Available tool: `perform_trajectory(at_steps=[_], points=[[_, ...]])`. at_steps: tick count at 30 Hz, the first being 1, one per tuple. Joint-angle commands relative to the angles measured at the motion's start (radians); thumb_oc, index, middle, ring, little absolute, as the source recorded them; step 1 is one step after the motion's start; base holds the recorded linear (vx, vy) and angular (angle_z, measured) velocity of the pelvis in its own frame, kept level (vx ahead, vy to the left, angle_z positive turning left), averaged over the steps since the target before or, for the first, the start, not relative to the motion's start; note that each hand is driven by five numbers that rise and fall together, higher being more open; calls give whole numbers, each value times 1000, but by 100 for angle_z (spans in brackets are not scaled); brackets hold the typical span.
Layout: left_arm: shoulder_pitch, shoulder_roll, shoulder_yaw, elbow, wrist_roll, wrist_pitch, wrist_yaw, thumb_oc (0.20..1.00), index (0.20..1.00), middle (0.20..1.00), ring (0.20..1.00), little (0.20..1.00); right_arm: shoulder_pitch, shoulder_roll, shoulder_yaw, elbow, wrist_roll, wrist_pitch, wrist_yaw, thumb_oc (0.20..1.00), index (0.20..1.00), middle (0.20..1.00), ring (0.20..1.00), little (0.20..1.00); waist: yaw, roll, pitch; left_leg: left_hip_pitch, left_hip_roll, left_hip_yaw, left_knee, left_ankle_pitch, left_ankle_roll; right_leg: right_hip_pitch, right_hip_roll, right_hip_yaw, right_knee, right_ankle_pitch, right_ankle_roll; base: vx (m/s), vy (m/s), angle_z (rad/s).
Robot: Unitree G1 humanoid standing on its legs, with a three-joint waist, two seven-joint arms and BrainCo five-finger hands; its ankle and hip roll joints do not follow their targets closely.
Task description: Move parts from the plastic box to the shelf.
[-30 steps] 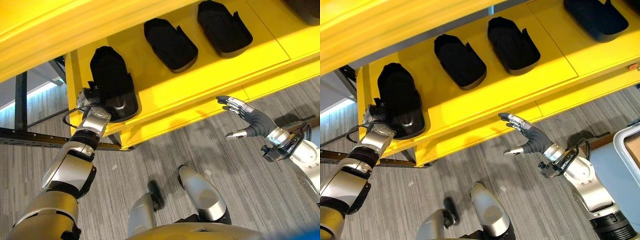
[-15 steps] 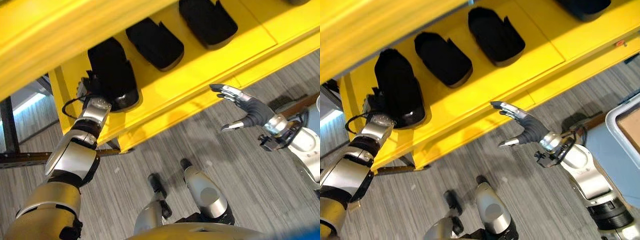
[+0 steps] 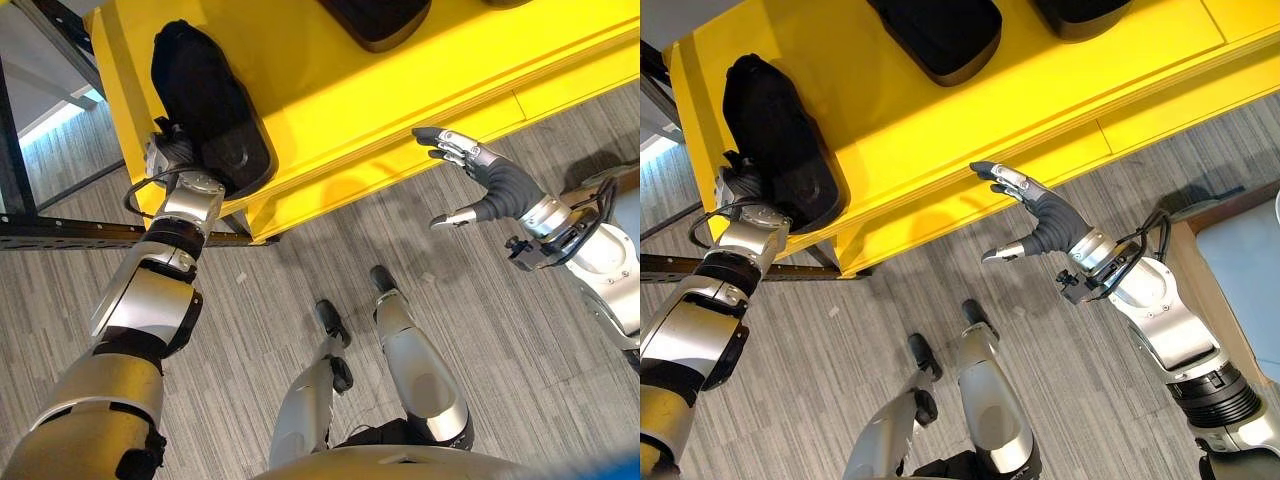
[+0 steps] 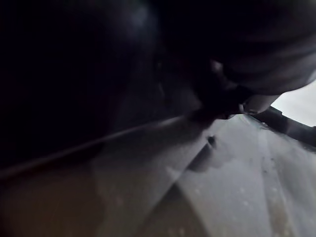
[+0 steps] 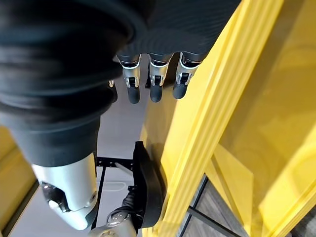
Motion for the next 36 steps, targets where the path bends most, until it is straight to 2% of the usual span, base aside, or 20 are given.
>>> perform_trajectory(at_steps=[1, 9, 11, 15, 18, 26, 31, 34, 35, 36], points=[[-8, 89, 32, -18, 29, 6, 78, 200, 200, 200, 200, 200, -3, 37, -50, -33, 28, -32, -23, 1000, 1000, 1000, 1000, 1000, -20, -85, -39, -37, 82, -6, 151, -122, -17, 69, -83, 17, -86, -23, 51, 0, 0, 0], [-80, 143, 8, -35, 64, 54, 121, 200, 200, 200, 200, 200, -26, 4, -50, -18, 57, -13, -37, 1000, 1000, 1000, 1000, 1000, -24, -81, -27, -53, 66, -2, 170, -133, -11, 45, -79, 30, -94, -4, 50, 35, 52, 0], [-104, 156, -9, -37, 141, 76, 113, 200, 200, 200, 200, 200, -26, -6, -52, -9, 63, -18, -33, 1000, 1000, 1000, 1000, 1000, -29, -80, -26, -57, 61, 1, 178, -138, -9, 41, -78, 38, -96, 2, 50, 70, 85, -6], [-148, 169, -43, -76, 115, 139, 160, 200, 200, 200, 200, 200, -23, -33, -60, 12, 75, -28, -11, 1000, 1000, 1000, 1000, 1000, -45, -75, -23, -61, 49, 14, 195, -156, -5, 34, -78, 61, -114, 20, 55, 96, 99, -15], [-163, 186, -42, -71, 103, 149, 168, 200, 200, 200, 200, 200, -16, -41, -69, 14, 75, -32, -5, 1000, 1000, 1000, 1000, 1000, -51, -76, -21, -64, 47, 19, 205, -163, -3, 32, -79, 68, -119, 27, 58, 81, 70, -7], [-212, 235, -61, -30, 144, 188, 168, 200, 200, 200, 200, 200, 2, -77, -94, 26, 115, -44, 22, 1000, 1000, 1000, 1000, 1000, -72, -85, -21, -78, 46, 37, 254, -195, 0, 19, -87, 92, -136, 54, 67, 88, 56, -5], [-230, 255, -67, -22, 106, 204, 178, 200, 200, 200, 200, 200, 14, -85, -108, 31, 129, -54, 36, 1000, 1000, 1000, 1000, 1000, -78, -94, -13, -104, 43, 40, 304, -220, 5, 5, -88, 107, -136, 67, 71, 62, 39, -11], [-235, 264, -75, -30, 131, 256, 179, 200, 200, 200, 200, 200, 26, -80, -118, 26, 133, -58, 43, 1000, 1000, 1000, 1000, 1000, -81, -103, -4, -124, 42, 39, 342, -239, 9, -5, -85, 116, -133, 76, 73, 71, 34, -5], [-236, 265, -80, -29, 127, 259, 180, 200, 200, 200, 200, 200, 27, -79, -117, 29, 132, -60, 43, 1000, 1000, 1000, 1000, 1000, -78, -98, -5, -117, 40, 30, 346, -265, 8, 4, -86, 113, -131, 53, 73, 0, 0, 0], [-240, 271, -82, -27, 130, 268, 179, 200, 200, 200, 200, 200, 30, -77, -119, 27, 133, -63, 44, 1000, 1000, 1000, 1000, 1000, -81, -107, -2, -131, 41, 39, 352, -243, 11, -9, -83, 120, -132, 80, 74, 0, 0, 0]])
